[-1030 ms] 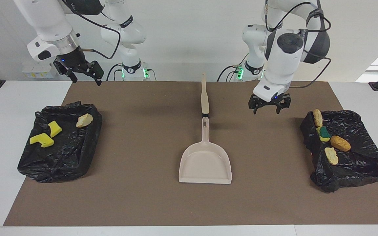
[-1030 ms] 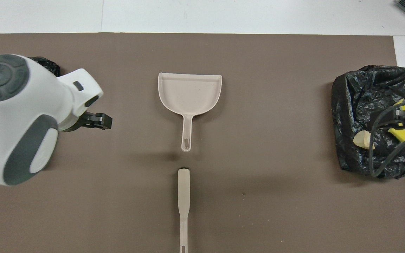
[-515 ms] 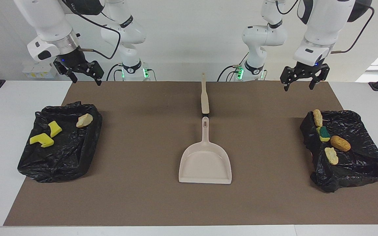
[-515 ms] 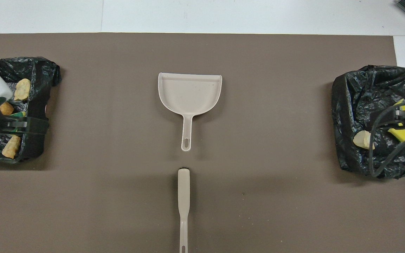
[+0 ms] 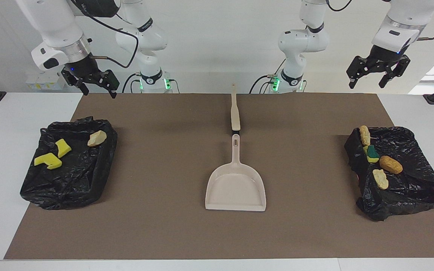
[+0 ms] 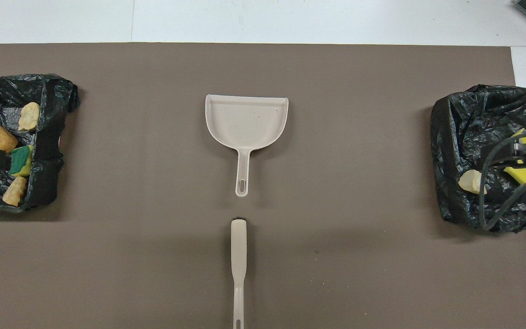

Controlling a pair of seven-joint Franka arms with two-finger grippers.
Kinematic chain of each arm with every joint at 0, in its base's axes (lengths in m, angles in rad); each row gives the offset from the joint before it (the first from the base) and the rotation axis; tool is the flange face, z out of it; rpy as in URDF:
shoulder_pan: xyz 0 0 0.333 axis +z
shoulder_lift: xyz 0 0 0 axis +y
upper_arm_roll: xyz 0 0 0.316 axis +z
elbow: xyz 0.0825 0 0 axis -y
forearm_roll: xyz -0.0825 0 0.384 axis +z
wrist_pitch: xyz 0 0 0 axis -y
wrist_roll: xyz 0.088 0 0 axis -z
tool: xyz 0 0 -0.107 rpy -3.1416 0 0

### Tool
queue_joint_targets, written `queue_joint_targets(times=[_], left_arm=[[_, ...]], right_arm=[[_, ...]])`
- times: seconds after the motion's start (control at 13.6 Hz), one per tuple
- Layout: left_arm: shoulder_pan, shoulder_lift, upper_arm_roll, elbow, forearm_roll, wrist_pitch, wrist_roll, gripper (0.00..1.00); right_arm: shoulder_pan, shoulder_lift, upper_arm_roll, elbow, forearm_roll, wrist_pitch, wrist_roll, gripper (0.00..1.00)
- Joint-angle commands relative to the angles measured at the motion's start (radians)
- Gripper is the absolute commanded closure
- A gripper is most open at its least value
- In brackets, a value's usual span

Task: Sweep and dump trash in bin

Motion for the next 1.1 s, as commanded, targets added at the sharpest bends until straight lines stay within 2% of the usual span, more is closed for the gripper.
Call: queue_joint_targets(times=[0.0,0.29,0.52,1.03], left_arm=[[0.014,0.022,-0.009,0.041,-0.042,-0.036,0.028,0.0],[0.014,0.025,-0.004,0.024,-0.045,-0.026,0.057,0.0],[0.016,0.001,-0.001,-0.02,-0.045,-0.017,0.057,0.0],[0.014,0.008,0.0,-0.011,-0.036,-0.007,0.057,0.0]], right_arm=[[-0.004,-0.022,-0.001,-0.026,0.018,0.024,-0.007,0.0],[-0.004,-0.022,-0.001,-0.026,0.018,0.024,-0.007,0.0],[-0.004,-0.022,-0.001,-0.026,0.018,0.024,-0.007,0.0],[-0.005,-0.022,-0.001,-0.026,0.018,0.024,-0.007,0.0]])
